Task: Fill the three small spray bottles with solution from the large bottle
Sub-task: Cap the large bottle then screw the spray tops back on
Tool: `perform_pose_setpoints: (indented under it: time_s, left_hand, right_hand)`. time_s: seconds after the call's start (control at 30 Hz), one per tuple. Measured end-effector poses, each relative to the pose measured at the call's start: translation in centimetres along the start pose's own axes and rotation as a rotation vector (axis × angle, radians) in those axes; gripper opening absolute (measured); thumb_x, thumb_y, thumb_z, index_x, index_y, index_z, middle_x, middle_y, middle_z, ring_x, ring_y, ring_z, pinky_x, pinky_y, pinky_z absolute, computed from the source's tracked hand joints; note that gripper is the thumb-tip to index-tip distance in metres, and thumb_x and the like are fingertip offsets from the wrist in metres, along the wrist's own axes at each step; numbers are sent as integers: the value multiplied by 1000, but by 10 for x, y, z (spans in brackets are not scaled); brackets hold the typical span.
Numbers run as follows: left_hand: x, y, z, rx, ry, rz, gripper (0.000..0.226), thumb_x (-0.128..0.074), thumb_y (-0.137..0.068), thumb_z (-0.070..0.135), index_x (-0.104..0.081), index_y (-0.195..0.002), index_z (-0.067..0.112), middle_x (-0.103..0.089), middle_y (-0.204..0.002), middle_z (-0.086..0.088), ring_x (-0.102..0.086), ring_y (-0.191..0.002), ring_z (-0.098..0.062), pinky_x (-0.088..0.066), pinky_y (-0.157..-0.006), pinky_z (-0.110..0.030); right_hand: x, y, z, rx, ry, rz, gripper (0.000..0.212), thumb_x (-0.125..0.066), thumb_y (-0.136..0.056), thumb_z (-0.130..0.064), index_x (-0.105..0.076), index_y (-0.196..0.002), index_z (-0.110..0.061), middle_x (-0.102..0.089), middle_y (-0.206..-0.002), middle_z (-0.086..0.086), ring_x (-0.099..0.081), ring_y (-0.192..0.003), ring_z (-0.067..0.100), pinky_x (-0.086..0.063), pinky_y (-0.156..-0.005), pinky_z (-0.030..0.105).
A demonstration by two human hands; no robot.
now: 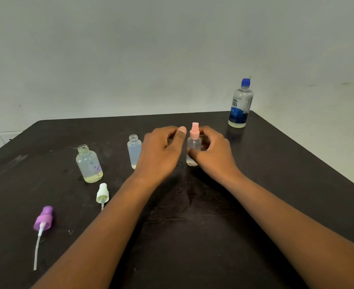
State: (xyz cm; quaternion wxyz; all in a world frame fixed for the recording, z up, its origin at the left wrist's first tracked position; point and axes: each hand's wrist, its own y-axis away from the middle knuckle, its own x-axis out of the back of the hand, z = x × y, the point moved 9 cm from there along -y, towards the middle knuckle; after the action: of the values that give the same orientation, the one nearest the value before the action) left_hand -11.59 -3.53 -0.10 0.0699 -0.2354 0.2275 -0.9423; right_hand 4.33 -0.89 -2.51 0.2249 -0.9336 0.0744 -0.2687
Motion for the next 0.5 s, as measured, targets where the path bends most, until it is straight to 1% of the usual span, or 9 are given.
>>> perform_pose_setpoints:
  time_s: [0.03, 0.1, 0.13, 0.17, 0.27, 0.33, 0.37, 0.43, 0.5]
  left_hand:
    - [3, 1, 4, -29, -40, 23, 34, -56, -109, 31, -78, -100, 7, -78, -91, -10, -74, -86, -27, -61, -85, -49]
    - [10, 6, 16, -93, -131, 77, 22, -61, -106, 25, -81, -103, 17, -80, -95, 6, -72, -86, -7, -59, -81, -26]
    - [14, 9, 21, -111, -156, 101, 20, -63, -105, 24, -82, -106, 19, -80, -98, 9, -71, -88, -3, -56, -80, -16]
    - [18, 13, 25, -122, -168, 119, 18, -64, -104, 23, -82, -108, 20, -80, -100, 10, -71, -89, 0, -53, -80, -11]
    - [33, 30, 32, -139, -214, 126, 14, -68, -100, 25, -82, -103, 26, -78, -93, 17, -70, -86, 3, -53, -78, -11]
    - [49, 43, 32, -139, -324, 107, 10, -71, -98, 28, -81, -98, 30, -75, -86, 20, -68, -80, 6, -50, -74, -9]
    - [60, 49, 32, -135, -396, 106, 8, -73, -96, 29, -81, -95, 31, -74, -84, 21, -66, -77, 7, -48, -71, -8]
    - [88, 61, 28, -124, -533, 137, 6, -75, -92, 26, -80, -91, 30, -74, -82, 17, -65, -72, 3, -49, -67, -16]
    - [117, 69, 20, -64, -650, 172, 6, -75, -88, 23, -79, -87, 27, -73, -78, 13, -67, -72, -6, -46, -63, -23]
  right_hand:
    - [1, 0, -1, 4, 8, 3, 35, -78, -81, -23, -66, -113, -32, -72, -97, -11, -69, -94, 12, -59, -89, 48]
    - [4, 3, -5, 17, 12, 14, 43, -80, -81, -26, -65, -122, -28, -73, -107, -9, -69, -100, 14, -58, -93, 47]
    - [6, 4, -8, 34, 9, 29, 46, -80, -82, -28, -64, -125, -26, -72, -111, -8, -69, -102, 13, -58, -93, 46]
    - [10, 6, -12, 61, 3, 55, 48, -80, -83, -29, -63, -127, -25, -71, -113, -8, -68, -103, 12, -58, -93, 45]
    - [27, 13, -29, 164, 0, 204, 42, -77, -90, -33, -63, -128, -21, -67, -116, -7, -64, -106, 10, -58, -90, 43]
    - [39, 19, -41, 231, -30, 327, 36, -77, -93, -32, -65, -124, -16, -65, -113, -4, -63, -105, 13, -57, -88, 44]
    - [43, 23, -48, 257, -59, 376, 32, -77, -93, -30, -65, -120, -15, -65, -109, -3, -63, -100, 16, -57, -85, 45]
    - [45, 30, -67, 325, -112, 420, 25, -76, -92, -27, -65, -110, -14, -65, -96, 0, -63, -87, 19, -56, -75, 45]
    - [36, 36, -92, 428, -135, 378, 17, -74, -93, -26, -65, -101, -13, -65, -84, -1, -63, -75, 16, -54, -64, 40]
